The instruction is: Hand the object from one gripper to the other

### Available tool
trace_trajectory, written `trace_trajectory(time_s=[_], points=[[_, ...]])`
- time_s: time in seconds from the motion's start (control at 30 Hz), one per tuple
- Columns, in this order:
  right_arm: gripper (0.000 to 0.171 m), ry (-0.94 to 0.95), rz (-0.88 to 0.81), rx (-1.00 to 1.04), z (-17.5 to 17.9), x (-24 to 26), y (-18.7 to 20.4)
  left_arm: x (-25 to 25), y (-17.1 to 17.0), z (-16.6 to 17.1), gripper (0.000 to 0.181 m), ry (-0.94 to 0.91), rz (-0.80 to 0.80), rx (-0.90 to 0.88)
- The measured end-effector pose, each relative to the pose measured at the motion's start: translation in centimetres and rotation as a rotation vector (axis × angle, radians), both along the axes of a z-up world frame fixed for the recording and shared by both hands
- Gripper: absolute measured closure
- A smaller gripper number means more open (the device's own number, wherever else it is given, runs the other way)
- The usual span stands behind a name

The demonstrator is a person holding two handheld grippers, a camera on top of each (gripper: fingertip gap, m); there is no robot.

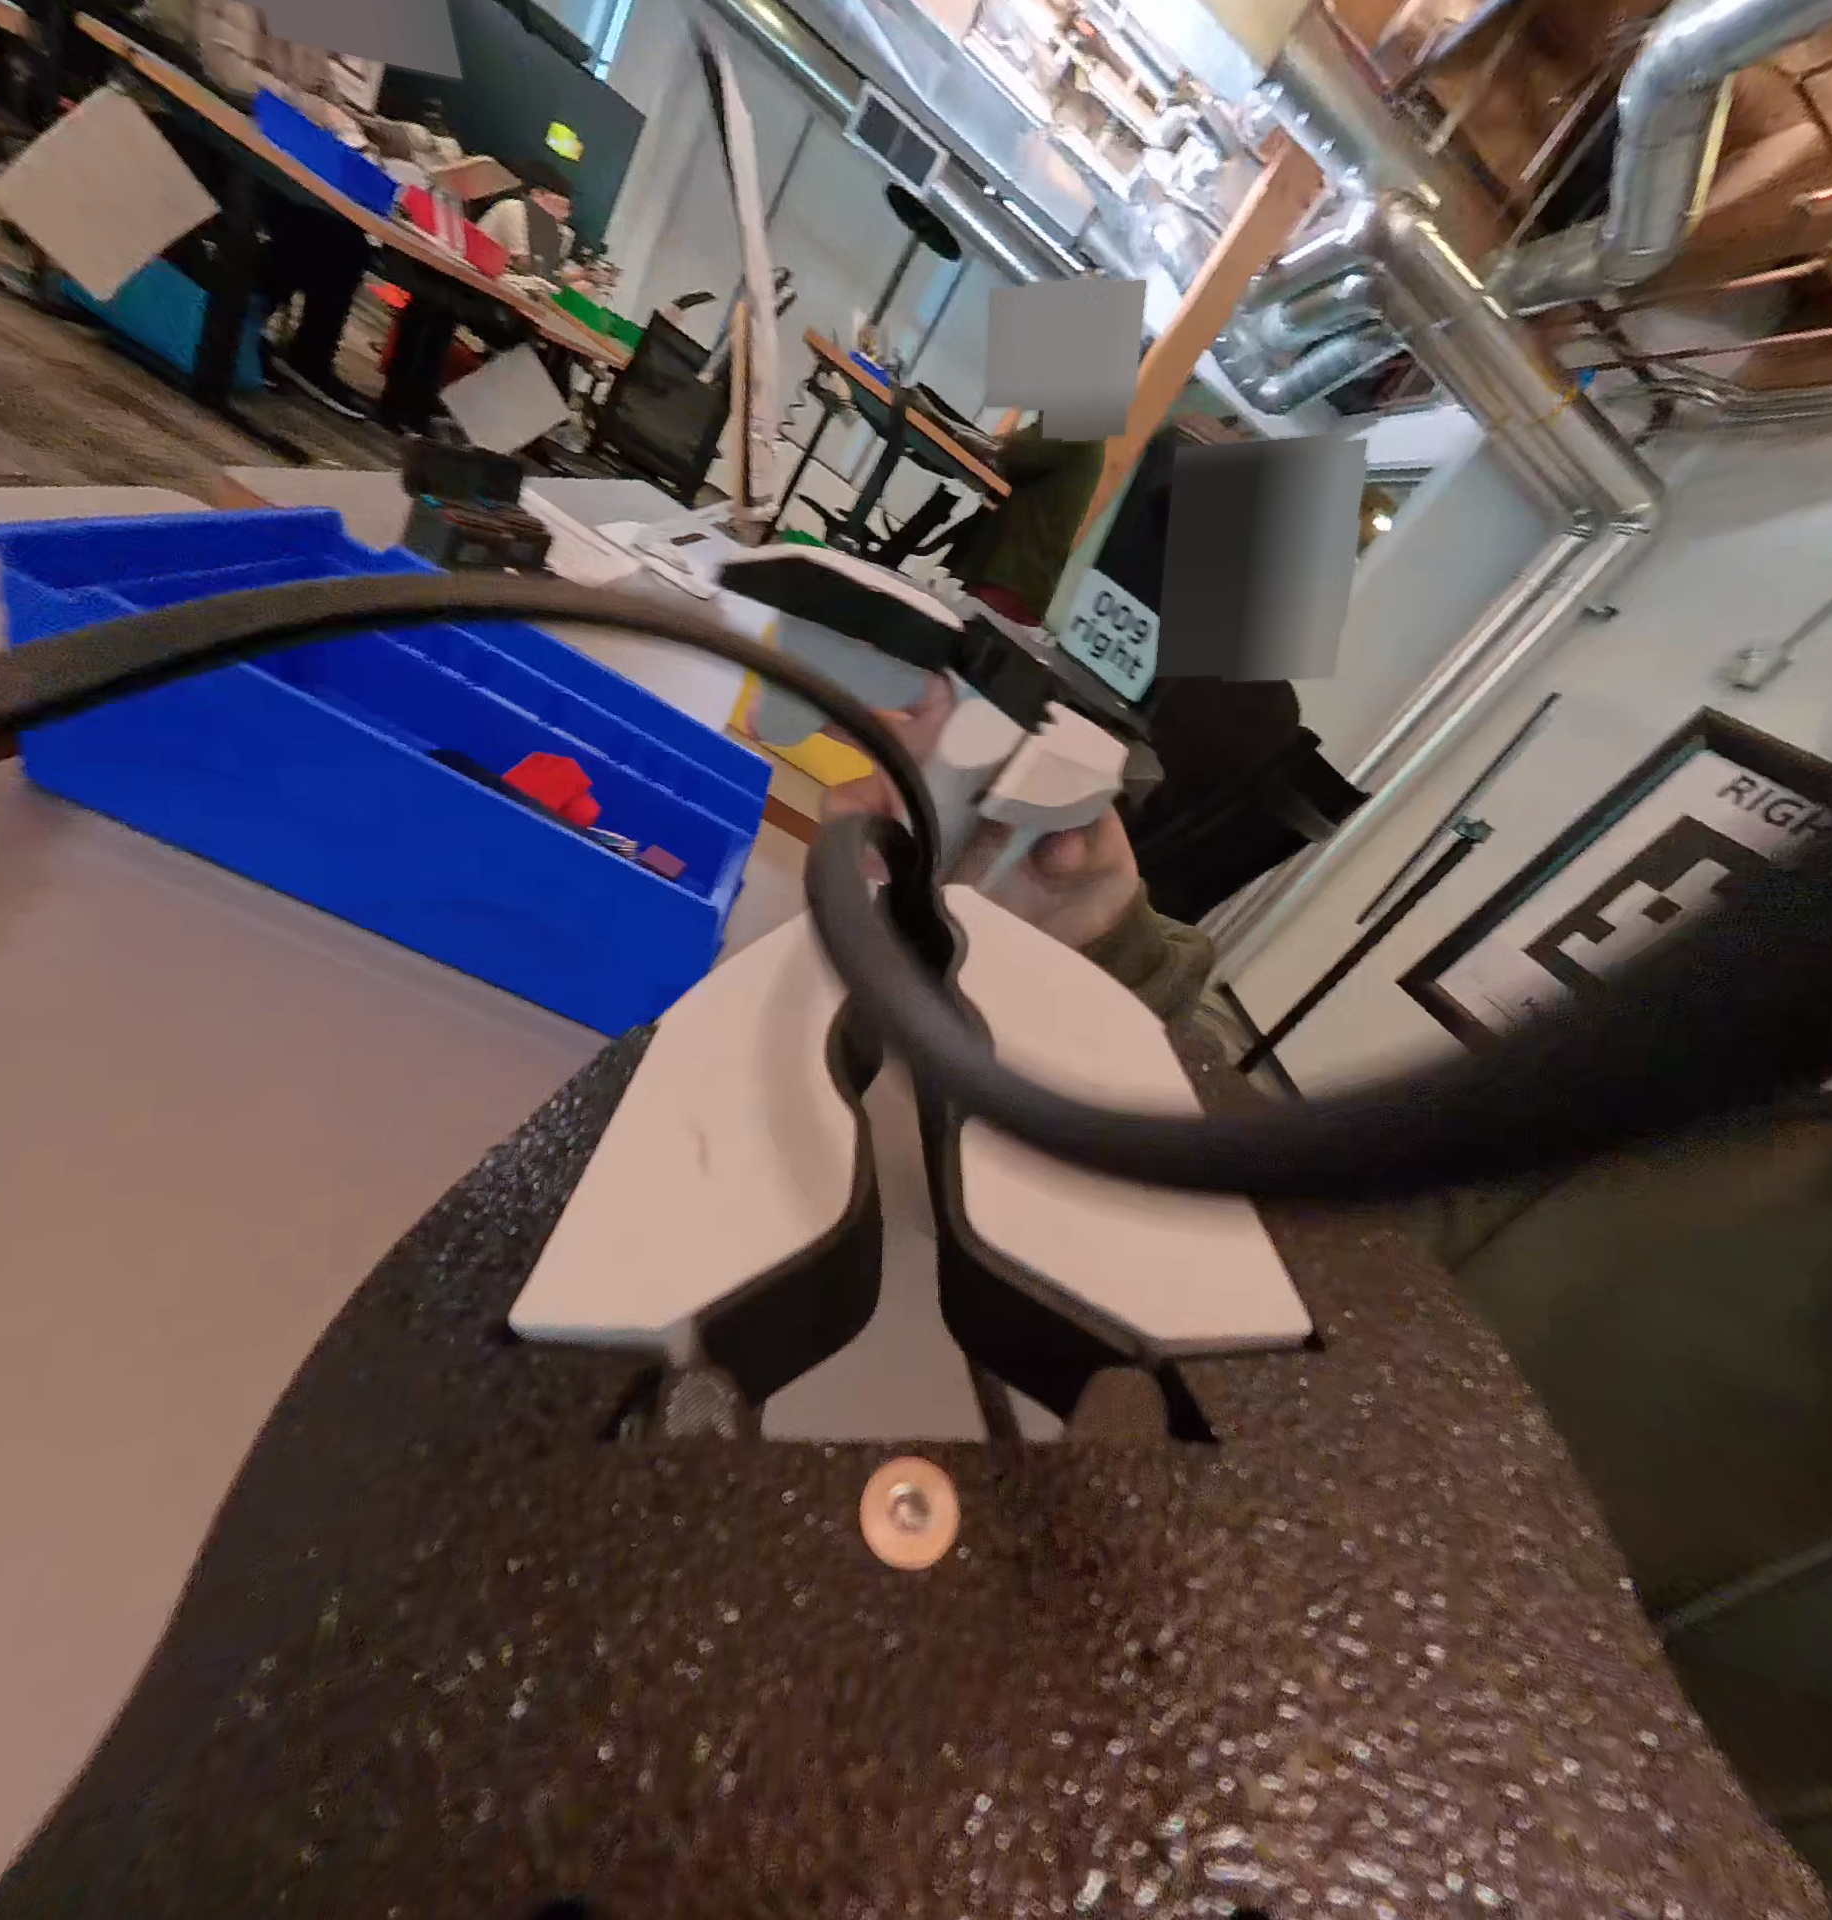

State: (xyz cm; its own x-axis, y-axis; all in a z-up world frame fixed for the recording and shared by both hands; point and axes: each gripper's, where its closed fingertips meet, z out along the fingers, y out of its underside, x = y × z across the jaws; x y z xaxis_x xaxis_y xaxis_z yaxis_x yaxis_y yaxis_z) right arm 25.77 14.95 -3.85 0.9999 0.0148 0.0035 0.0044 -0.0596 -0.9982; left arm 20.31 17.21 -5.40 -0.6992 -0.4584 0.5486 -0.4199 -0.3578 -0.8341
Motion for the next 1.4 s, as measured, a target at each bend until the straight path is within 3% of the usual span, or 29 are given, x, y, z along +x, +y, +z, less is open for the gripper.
trace_trajectory(time_s=[0.07, 0.2, 0.37, 0.5, 0.57, 0.77, 0.83, 0.97, 1.13, 1.23, 1.3, 1.4], points=[[0.107, -0.035, 0.086, 0.042, 0.6, -2.1, 0.6, 0.0, 1.1, 0.2, 0.176, 0.01, 0.035, -0.005], [0.114, -0.13, 0.135, -0.044, -1.0, -4.7, 3.4, 0.0, 2.0, 0.8, 0.176, 0.028, 0.037, -0.078], [0.142, -0.126, 0.161, -0.063, -2.1, -5.9, 5.3, 0.2, 2.7, 1.1, 0.176, 0.034, 0.056, -0.135], [0.143, -0.102, 0.175, -0.09, -2.7, -6.1, 5.8, 0.2, 2.5, 1.1, 0.176, 0.03, 0.058, -0.126], [0.162, -0.105, 0.205, -0.101, -2.9, -6.5, 5.7, 0.3, 2.5, 1.1, 0.176, 0.032, 0.059, -0.133], [0.165, -0.099, 0.189, -0.084, -2.5, -5.6, 5.7, 0.1, 2.9, 0.9, 0.175, 0.045, 0.073, -0.111], [0.165, -0.034, 0.187, -0.023, -1.7, -5.1, 5.5, 0.1, 2.9, 0.1, 0.161, 0.08, 0.067, -0.075], [0.165, 0.028, 0.138, 0.072, -0.2, -3.4, 4.7, 0.0, 2.3, -0.8, 0.153, 0.12, 0.013, -0.05], [0.166, -0.056, 0.0, 0.086, 0.8, -1.3, 3.3, -2.5, 0.3, -4.3, 0.149, 0.163, -0.163, 0.246], [0.165, -0.062, -0.066, 0.075, 0.9, -0.2, 2.8, -4.0, 0.4, -5.0, 0.149, 0.138, -0.176, 0.416], [0.166, -0.04, -0.047, 0.08, 0.9, -0.5, 2.9, -2.3, 2.0, -3.6, 0.144, 0.04, 0.022, 0.488], [0.166, -0.01, 0.012, 0.084, 0.7, -1.5, 3.5, 0.9, 5.1, 1.6, 0.115, -0.279, 0.451, 0.465]])
